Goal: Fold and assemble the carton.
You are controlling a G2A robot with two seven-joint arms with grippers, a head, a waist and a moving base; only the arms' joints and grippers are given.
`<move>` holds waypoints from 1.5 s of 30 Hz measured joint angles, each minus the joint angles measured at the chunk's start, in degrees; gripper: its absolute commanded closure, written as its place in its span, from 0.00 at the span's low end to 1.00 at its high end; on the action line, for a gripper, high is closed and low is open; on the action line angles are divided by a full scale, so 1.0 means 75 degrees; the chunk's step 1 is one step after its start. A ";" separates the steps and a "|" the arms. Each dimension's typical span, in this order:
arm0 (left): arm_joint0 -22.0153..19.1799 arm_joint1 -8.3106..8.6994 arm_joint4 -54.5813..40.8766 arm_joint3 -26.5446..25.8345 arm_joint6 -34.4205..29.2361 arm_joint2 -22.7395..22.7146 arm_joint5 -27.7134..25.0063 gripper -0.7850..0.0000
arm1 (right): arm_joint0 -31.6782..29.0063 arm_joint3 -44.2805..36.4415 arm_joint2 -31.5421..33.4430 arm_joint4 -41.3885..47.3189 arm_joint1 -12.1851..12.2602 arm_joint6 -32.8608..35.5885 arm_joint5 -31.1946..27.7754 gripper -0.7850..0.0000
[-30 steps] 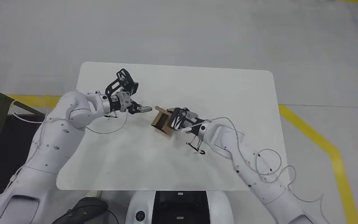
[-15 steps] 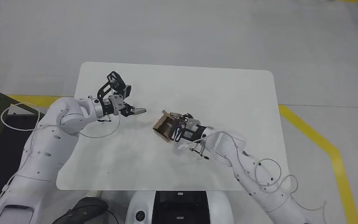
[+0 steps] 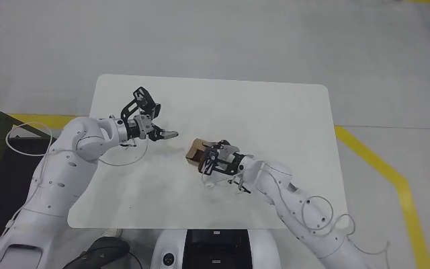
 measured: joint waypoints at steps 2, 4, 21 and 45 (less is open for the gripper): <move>-0.0013 -0.0001 -0.0002 -0.0001 -0.0020 0.0001 -0.0008 0.00 | -0.0008 -0.0025 -0.0062 -0.0107 -0.0006 0.0107 -0.0025 1.00; -0.0023 -0.0002 -0.0002 -0.0011 -0.0053 0.0010 -0.0039 0.00 | -0.0025 -0.0042 -0.0111 -0.0165 -0.0014 0.0164 -0.0031 1.00; -0.0004 -0.0032 0.0188 -0.0081 -0.0018 0.0105 0.0053 0.00 | -0.0405 -0.0749 0.0067 0.0056 0.0031 0.0075 -0.0126 0.19; -0.0003 -0.0067 0.0386 -0.0053 0.0039 0.0106 0.0236 0.00 | 0.0000 -0.0518 0.0138 0.2377 -0.0109 0.1016 -0.0655 1.00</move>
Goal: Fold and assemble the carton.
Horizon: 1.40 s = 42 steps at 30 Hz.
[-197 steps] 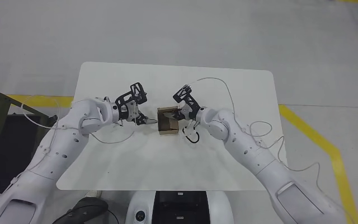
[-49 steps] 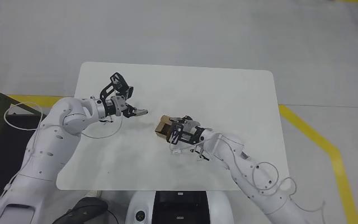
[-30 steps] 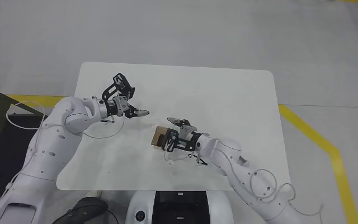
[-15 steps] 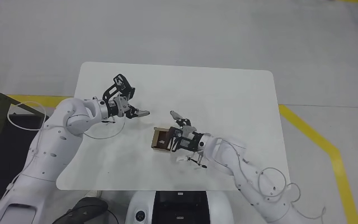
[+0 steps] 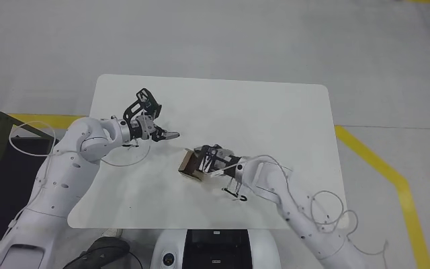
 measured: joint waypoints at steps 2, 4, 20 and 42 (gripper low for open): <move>-0.0017 -0.0007 -0.0002 0.0014 -0.0002 0.0012 0.0010 0.00 | -0.0006 -0.0127 -0.0079 -0.0341 0.0006 0.0101 0.0102 1.00; -0.0032 -0.0012 -0.0004 0.0030 -0.0001 0.0020 0.0012 0.00 | -0.0016 -0.0278 -0.0181 -0.0737 0.0015 0.0292 0.0147 1.00; -0.0603 -0.0272 0.0260 0.0323 -0.0485 0.1090 0.0070 0.00 | -0.0160 -0.0582 -0.0284 -0.1133 0.0003 0.0758 0.0380 1.00; -0.0346 -0.0154 -0.0488 0.0620 -0.0170 0.0623 -0.1360 0.00 | -0.0104 -0.0401 0.0039 -0.1038 0.0015 0.0723 0.0512 1.00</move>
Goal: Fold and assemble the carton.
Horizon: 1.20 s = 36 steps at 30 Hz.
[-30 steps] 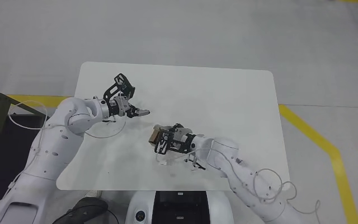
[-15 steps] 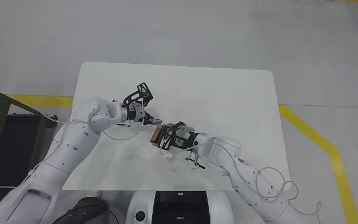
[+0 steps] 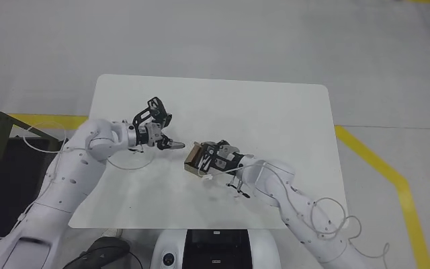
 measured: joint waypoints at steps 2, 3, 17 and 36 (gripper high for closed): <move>0.0028 0.0030 -0.0122 -0.0043 -0.0056 -0.0045 -0.0265 0.00 | 0.0058 0.0064 -0.0069 -0.0016 -0.0021 -0.0016 0.0012 1.00; 0.0040 0.0040 -0.0154 -0.0071 -0.0058 -0.0069 -0.0333 0.00 | 0.0076 0.0088 -0.0087 -0.0009 -0.0029 -0.0027 0.0029 1.00; 0.0403 0.0077 0.2792 -0.0826 0.2538 0.0009 -0.0612 0.00 | 0.0141 0.0107 -0.0109 0.0134 -0.0071 -0.0223 0.0050 1.00; 0.0606 0.0043 0.4092 -0.0360 0.4607 -0.0245 0.0122 0.00 | 0.0261 0.0055 -0.0046 0.0428 -0.0081 -0.0137 -0.0328 1.00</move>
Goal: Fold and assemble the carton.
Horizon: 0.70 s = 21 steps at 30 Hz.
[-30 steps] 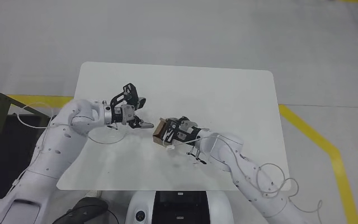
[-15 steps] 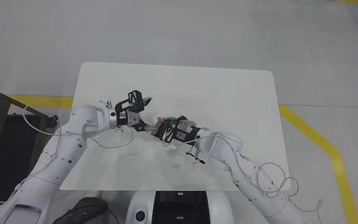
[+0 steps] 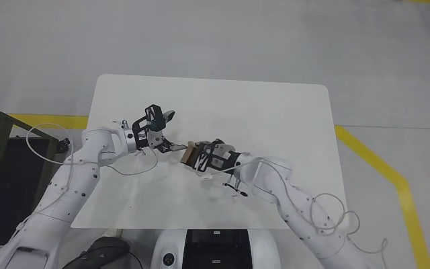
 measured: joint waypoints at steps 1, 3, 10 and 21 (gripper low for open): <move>0.0000 0.0000 0.0000 0.0000 0.0000 0.0000 0.0000 0.00 | 0.0040 0.0023 -0.0006 0.0038 -0.0006 0.0001 -0.0035 1.00; 0.0000 0.0000 0.0000 0.0000 0.0000 0.0000 0.0000 0.00 | 0.0106 0.0065 -0.0026 0.0079 -0.0015 0.0001 -0.0116 1.00; 0.0083 -0.0023 0.0148 -0.0146 0.0000 0.0013 0.0271 0.00 | 0.0313 0.0177 -0.0096 0.0161 -0.0041 0.0083 -0.0347 1.00; 0.0038 -0.0068 0.0244 0.0146 -0.0005 0.0123 0.0008 0.00 | 0.0450 0.0296 -0.0300 0.0160 -0.0110 0.0196 -0.0199 1.00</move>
